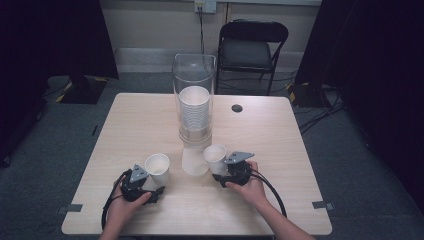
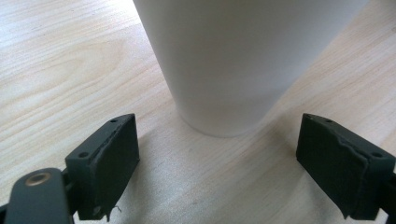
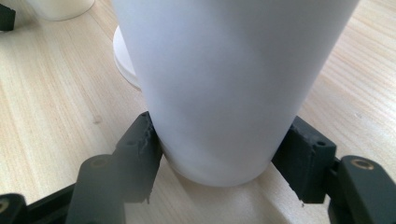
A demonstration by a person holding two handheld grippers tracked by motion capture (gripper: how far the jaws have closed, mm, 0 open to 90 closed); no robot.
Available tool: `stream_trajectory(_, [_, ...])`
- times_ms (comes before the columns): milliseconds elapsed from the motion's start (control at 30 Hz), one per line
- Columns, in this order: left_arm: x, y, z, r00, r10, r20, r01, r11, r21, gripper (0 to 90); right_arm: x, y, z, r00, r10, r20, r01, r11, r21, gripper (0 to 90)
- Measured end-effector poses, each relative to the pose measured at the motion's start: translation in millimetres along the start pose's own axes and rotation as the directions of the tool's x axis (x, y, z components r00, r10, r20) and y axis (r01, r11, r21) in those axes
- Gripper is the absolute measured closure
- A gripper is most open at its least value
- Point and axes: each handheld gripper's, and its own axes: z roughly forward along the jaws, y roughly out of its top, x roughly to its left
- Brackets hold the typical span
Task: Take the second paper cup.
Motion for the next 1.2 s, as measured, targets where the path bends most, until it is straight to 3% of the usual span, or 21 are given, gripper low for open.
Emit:
stream_trajectory(233, [0.0,0.0,0.0,1.0,0.001,0.0,-0.001,1.0,0.0,12.7,-1.3,-1.9,6.6,1.0,0.005,0.008,-0.005,1.0,0.021,36.4])
stream_trajectory(1200, [0.0,-0.1,-0.2,1.0,0.005,-0.002,-0.005,1.0,0.001,12.8,-2.7,-9.1,2.1,0.9999,-0.009,0.009,0.009,1.0,-0.002,35.9])
